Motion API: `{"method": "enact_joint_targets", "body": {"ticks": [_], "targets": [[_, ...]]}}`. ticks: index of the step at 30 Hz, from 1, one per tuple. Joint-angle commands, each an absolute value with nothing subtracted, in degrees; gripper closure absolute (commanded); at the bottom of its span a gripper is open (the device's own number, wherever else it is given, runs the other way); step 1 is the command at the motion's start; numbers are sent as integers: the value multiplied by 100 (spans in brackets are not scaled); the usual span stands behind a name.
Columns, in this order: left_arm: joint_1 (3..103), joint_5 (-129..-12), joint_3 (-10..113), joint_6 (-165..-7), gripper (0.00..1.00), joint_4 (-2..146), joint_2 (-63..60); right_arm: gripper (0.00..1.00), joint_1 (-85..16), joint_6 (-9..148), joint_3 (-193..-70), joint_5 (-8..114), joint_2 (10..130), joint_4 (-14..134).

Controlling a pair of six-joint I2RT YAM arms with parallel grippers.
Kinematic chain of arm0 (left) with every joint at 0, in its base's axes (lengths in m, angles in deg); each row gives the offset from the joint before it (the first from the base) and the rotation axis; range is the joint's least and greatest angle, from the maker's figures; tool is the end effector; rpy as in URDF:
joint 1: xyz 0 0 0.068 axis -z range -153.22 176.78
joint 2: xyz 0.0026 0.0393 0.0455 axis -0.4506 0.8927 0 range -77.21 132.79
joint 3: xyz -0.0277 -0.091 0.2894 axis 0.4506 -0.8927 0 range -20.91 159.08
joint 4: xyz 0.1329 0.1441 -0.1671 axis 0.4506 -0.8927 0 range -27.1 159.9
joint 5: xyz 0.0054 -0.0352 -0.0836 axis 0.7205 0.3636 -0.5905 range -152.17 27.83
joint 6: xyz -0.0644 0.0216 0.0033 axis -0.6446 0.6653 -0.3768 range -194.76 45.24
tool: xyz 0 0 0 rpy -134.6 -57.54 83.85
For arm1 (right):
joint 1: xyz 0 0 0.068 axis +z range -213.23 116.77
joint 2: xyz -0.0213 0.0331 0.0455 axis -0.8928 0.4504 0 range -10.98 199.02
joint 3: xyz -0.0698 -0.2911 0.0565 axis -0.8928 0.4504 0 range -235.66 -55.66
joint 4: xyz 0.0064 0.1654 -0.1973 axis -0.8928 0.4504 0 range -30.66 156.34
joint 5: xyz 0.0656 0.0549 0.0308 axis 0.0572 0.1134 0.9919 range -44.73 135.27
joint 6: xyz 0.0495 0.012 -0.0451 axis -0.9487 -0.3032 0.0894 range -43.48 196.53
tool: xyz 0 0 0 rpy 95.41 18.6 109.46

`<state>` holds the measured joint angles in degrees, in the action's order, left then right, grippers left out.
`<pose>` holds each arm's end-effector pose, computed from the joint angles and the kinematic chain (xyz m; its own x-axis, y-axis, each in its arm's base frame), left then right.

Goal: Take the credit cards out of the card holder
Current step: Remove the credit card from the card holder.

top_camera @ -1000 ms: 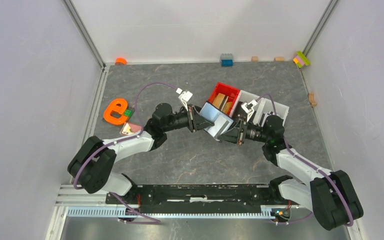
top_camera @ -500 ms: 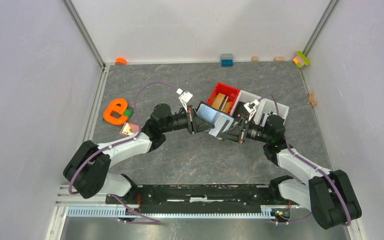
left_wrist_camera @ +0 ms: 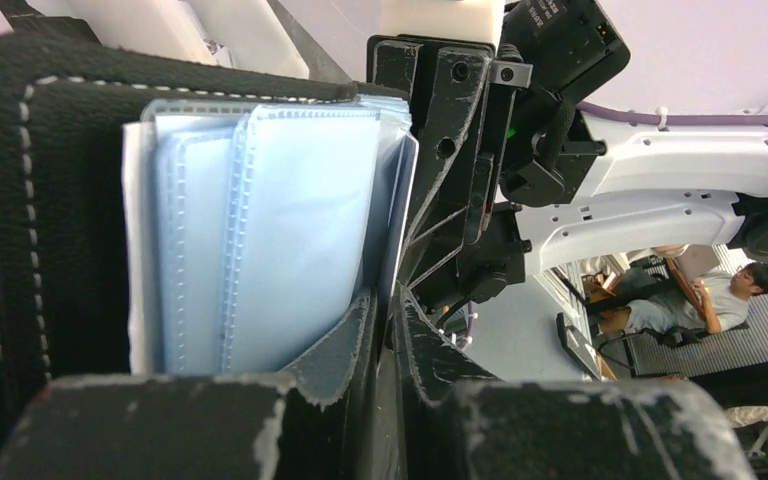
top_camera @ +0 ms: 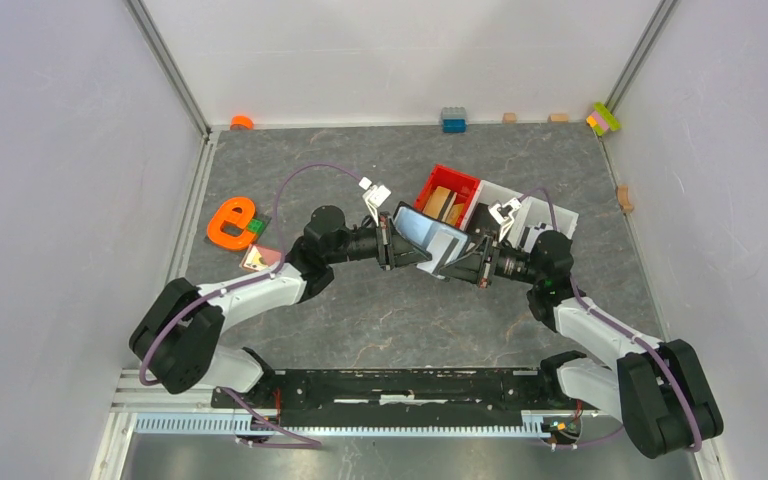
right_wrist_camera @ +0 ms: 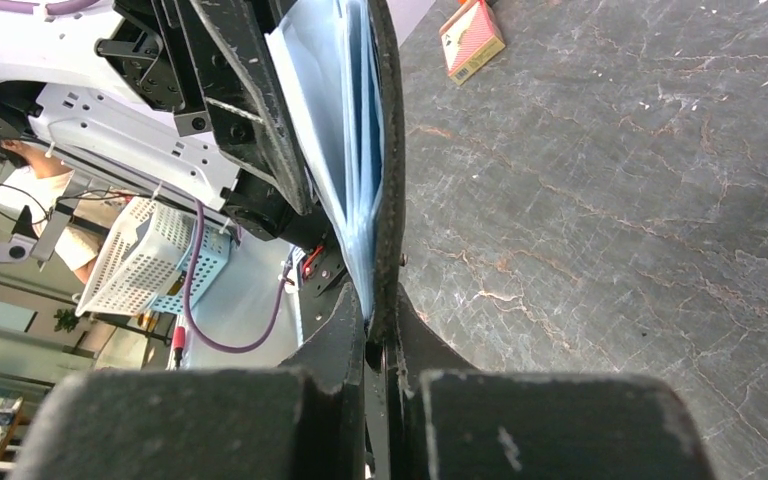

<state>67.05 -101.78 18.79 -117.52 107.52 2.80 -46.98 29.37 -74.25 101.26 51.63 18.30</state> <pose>0.2117 -0.2249 0.2902 -0.6941 -0.0974 -0.7132 0.6982 0.1501 -0.7000 0.1819 0.1003 0.2473 -0.7313 0.2139 -0.6476 -0.6104 0.2183 0.7614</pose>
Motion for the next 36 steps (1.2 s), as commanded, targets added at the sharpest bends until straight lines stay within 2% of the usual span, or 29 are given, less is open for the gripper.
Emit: {"method": "enact_joint_targets", "body": {"ticks": [1,5,8,15,36], "targets": [[6914,-10805,1952,-11801,88,10694,160,99,-4767,2812,-7471,9686,5119,1188],[6906,-10641,1892,-11703,93,10625,3,89,-4767,2810,-7450,9653,5094,1170],[6897,-10441,1850,-11548,94,10431,-198,86,-4772,2798,-7435,9626,5065,1152],[6827,-10020,1729,-11392,96,10182,-493,98,-4775,2774,-7365,9550,4939,1047],[6556,-9627,1409,-11624,98,10390,-795,97,-4829,2733,-7341,9546,4925,1010]]}}
